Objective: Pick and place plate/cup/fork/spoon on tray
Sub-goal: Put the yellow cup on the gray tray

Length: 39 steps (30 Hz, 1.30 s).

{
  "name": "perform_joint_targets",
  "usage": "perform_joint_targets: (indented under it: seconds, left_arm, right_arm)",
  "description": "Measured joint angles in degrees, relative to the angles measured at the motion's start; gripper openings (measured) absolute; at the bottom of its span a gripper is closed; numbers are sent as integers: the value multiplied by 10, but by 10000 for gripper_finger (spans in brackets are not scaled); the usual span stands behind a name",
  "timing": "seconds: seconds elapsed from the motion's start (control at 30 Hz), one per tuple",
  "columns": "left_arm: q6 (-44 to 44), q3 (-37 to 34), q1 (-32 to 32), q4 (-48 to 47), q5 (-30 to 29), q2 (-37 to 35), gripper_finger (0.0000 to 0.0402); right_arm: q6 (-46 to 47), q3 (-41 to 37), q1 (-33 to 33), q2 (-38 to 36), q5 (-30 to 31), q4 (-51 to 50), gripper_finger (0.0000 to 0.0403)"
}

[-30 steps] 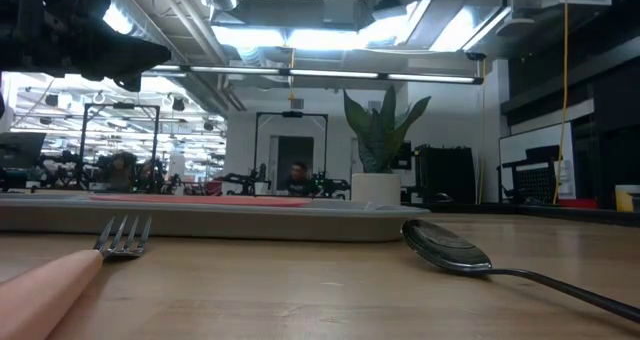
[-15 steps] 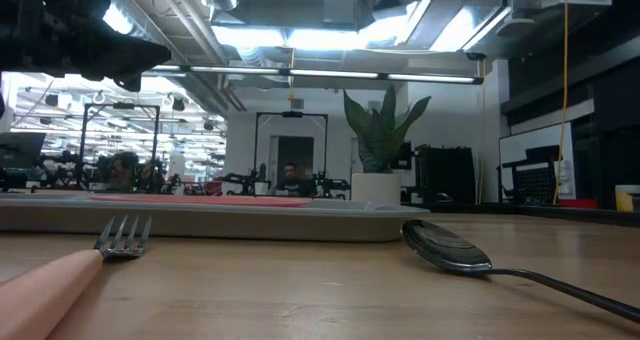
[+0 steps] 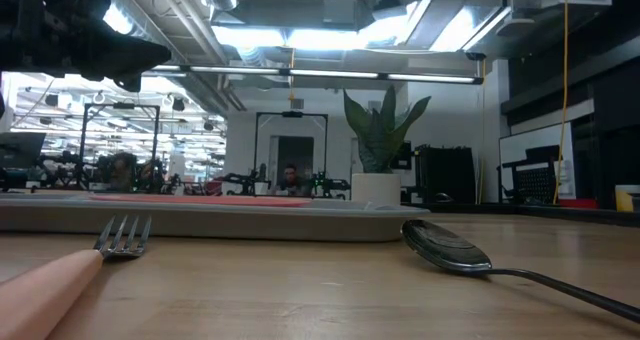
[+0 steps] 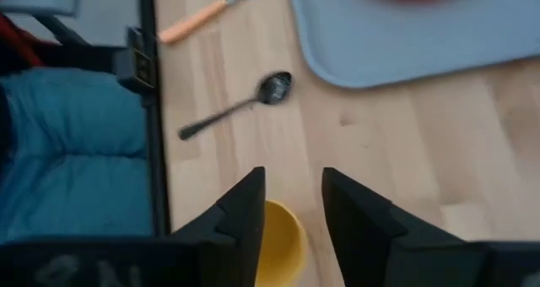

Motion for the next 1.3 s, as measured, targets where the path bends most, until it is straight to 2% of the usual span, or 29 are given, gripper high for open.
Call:
perform_joint_targets:
  seconds: [0.2,0.5,0.9,1.3]
  left_arm:
    - [0,0,0,-1,0,0,28]
    - [0,0,0,-2,0,0,28]
    - [0,0,0,-3,0,0,28]
    - [0,0,0,-3,0,0,28]
  right_arm:
    - [-32,-27,-4,0,-31,60,124]
    - [-33,-28,-6,6,-40,59,124]
    - [-35,-28,-6,102,-72,-38,124]
    - [-36,-28,-5,158,-91,-63,124]
